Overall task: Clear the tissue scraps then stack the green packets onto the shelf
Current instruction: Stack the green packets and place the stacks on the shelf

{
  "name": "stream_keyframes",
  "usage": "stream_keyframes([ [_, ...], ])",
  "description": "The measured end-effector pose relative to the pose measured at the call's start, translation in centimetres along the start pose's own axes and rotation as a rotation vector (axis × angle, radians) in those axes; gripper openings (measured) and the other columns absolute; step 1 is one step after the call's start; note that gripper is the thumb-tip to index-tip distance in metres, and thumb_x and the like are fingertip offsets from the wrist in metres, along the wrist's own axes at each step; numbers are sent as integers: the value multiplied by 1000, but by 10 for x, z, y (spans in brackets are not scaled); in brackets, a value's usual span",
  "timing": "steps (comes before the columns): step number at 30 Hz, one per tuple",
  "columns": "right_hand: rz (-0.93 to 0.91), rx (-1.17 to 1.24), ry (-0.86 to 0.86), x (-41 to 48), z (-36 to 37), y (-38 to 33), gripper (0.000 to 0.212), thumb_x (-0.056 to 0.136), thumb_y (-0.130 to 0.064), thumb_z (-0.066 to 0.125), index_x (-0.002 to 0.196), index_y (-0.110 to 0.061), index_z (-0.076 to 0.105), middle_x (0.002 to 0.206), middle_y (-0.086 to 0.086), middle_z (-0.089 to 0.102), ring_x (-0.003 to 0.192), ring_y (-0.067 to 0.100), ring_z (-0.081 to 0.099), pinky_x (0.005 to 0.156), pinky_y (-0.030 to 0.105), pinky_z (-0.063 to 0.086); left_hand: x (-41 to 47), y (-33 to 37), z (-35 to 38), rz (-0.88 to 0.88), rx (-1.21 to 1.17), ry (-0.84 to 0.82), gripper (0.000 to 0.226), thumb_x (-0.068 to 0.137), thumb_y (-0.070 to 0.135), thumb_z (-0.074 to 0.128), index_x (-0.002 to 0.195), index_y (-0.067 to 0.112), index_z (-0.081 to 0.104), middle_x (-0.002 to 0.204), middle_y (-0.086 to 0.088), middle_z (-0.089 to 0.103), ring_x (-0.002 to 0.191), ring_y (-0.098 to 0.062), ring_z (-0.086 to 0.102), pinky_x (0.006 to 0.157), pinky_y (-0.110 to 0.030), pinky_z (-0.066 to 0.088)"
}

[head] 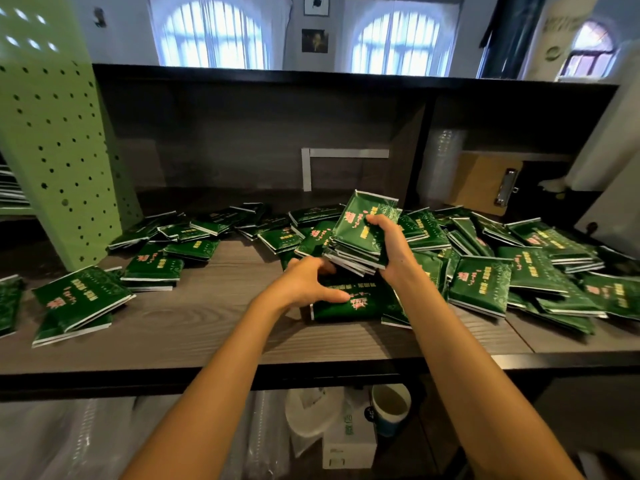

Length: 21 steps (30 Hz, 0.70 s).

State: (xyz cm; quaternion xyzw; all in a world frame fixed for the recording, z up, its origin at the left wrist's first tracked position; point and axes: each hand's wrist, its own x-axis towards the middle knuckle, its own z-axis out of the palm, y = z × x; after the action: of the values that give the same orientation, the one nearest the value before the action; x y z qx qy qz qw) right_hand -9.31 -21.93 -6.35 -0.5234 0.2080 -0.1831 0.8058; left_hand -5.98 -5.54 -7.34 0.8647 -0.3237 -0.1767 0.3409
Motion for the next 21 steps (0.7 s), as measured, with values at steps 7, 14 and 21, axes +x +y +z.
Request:
stream_keyframes([
  [7,37,-8,40,-2,1,8,82,52,-38,76,126,-12,51,110,12,68,89,27,69,66,37,57,0,-4,-8,-39,47,54,67,66,27,83,124,11,52,132,-6,50,124,-21,44,100,-32,37],
  [14,-16,-44,51,7,0,13,101,40,-51,77,130,-18,48,121,7,62,109,28,60,99,51,44,-18,-14,-51,-12,-98,193,27,77,1,70,97,14,58,108,-2,54,98,-14,52,69,-15,41],
  [21,-47,-126,-25,21,-5,17,140,18,-60,82,144,-20,34,147,2,41,128,26,47,106,51,36,-42,-27,-92,-42,-525,161,37,80,-8,60,104,20,56,84,-7,61,73,-21,62,48,-22,53],
])
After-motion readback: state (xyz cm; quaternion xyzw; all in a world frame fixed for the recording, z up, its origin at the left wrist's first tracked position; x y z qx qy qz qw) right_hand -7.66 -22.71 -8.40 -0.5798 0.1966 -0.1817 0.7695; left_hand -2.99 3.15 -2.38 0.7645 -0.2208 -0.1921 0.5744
